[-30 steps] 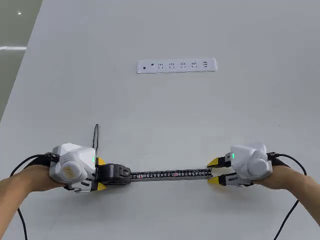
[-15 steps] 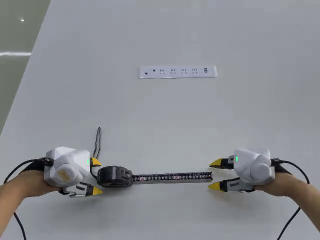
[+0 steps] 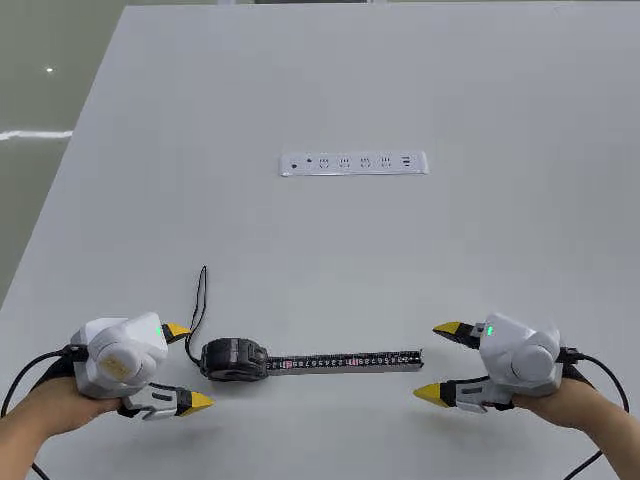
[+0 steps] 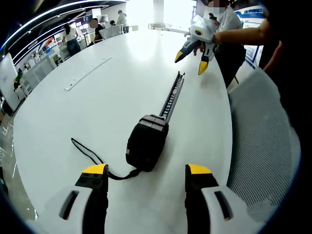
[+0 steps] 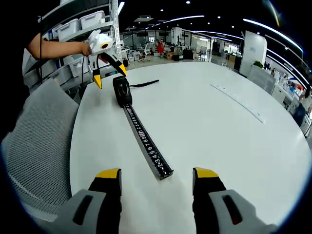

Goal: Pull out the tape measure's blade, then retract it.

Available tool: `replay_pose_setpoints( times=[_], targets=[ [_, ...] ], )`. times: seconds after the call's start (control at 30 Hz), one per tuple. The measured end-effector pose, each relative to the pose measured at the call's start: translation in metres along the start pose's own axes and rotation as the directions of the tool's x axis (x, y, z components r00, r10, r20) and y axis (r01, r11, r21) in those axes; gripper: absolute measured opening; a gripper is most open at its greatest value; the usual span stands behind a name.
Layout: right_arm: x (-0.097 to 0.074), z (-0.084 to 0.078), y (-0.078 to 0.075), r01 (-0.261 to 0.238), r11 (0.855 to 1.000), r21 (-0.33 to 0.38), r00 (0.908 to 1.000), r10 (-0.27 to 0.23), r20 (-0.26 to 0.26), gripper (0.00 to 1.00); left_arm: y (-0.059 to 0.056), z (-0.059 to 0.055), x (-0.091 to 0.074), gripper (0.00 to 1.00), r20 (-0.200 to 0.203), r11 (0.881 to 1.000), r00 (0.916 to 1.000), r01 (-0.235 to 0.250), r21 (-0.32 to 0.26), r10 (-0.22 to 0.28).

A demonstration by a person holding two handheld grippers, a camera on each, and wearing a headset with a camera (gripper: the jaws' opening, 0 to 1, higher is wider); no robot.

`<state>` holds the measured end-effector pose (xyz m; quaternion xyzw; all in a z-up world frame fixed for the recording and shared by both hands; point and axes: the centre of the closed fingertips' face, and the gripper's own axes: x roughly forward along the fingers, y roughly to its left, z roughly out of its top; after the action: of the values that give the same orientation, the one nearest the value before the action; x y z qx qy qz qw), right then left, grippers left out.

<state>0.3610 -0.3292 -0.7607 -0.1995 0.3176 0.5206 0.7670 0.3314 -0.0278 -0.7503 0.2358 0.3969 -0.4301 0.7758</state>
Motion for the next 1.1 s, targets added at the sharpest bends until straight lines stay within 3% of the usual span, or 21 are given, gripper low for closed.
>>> replay_pose_setpoints(
  times=[0.23,0.4,0.53,0.7,0.77,0.87,0.93,1.1],
  targets=[
    [-0.011,0.004,0.009,0.061,0.996,0.063,0.9976,-0.063,0.03,0.63,-0.007,0.007,-0.014,0.72,0.068,0.991,0.9933,-0.086,-0.102,0.093],
    [-0.019,0.006,0.014,0.104,0.988,0.112,0.993,-0.11,0.043,0.69,-0.014,0.002,-0.019,0.75,0.09,0.978,0.9862,-0.122,-0.167,0.139],
    [-0.03,0.008,0.018,0.147,0.98,0.136,0.9859,-0.157,0.059,0.74,-0.02,0.004,-0.023,0.78,0.125,0.961,0.9742,-0.155,-0.231,0.187],
    [-0.04,0.012,0.023,0.19,0.969,0.16,0.9759,-0.204,0.077,0.79,-0.029,0.005,-0.023,0.87,0.139,0.937,0.9628,-0.183,-0.297,0.232],
    [-0.042,0.015,0.026,0.197,0.966,0.166,0.9739,-0.212,0.08,0.81,-0.031,0.008,-0.025,0.89,0.147,0.931,0.9559,-0.2,-0.304,0.254],
    [-0.046,0.021,0.034,0.204,0.965,0.163,0.9709,-0.221,0.092,0.79,-0.037,0.016,-0.029,0.89,0.173,0.917,0.9386,-0.232,-0.326,0.299],
    [-0.047,0.021,0.035,0.225,0.955,0.192,0.9661,-0.244,0.084,0.84,-0.041,0.019,-0.031,0.9,0.17,0.914,0.9365,-0.24,-0.327,0.307],
    [-0.048,0.023,0.046,0.227,0.952,0.203,0.9637,-0.25,0.094,0.87,-0.046,0.026,-0.034,0.95,0.184,0.893,0.9218,-0.257,-0.368,0.341]
  ],
)
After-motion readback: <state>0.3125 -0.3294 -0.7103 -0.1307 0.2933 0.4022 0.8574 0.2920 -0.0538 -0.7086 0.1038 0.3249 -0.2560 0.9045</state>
